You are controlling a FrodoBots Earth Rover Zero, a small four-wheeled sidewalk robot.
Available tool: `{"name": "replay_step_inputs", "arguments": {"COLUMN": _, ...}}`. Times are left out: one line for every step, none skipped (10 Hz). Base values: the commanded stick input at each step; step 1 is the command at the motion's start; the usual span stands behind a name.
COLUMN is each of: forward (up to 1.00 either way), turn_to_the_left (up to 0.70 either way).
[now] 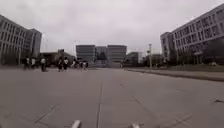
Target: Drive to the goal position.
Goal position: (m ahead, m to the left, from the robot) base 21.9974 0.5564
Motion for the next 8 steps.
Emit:
{"name": "replay_step_inputs", "arguments": {"forward": 1.0, "turn_to_the_left": 0.0}}
{"name": "replay_step_inputs", "arguments": {"forward": 1.0, "turn_to_the_left": 0.0}}
{"name": "replay_step_inputs", "arguments": {"forward": 1.0, "turn_to_the_left": 0.0}}
{"name": "replay_step_inputs", "arguments": {"forward": 1.0, "turn_to_the_left": 0.0}}
{"name": "replay_step_inputs", "arguments": {"forward": 1.0, "turn_to_the_left": 0.0}}
{"name": "replay_step_inputs", "arguments": {"forward": 1.0, "turn_to_the_left": 0.0}}
{"name": "replay_step_inputs", "arguments": {"forward": 1.0, "turn_to_the_left": 0.0}}
{"name": "replay_step_inputs", "arguments": {"forward": 1.0, "turn_to_the_left": 0.0}}
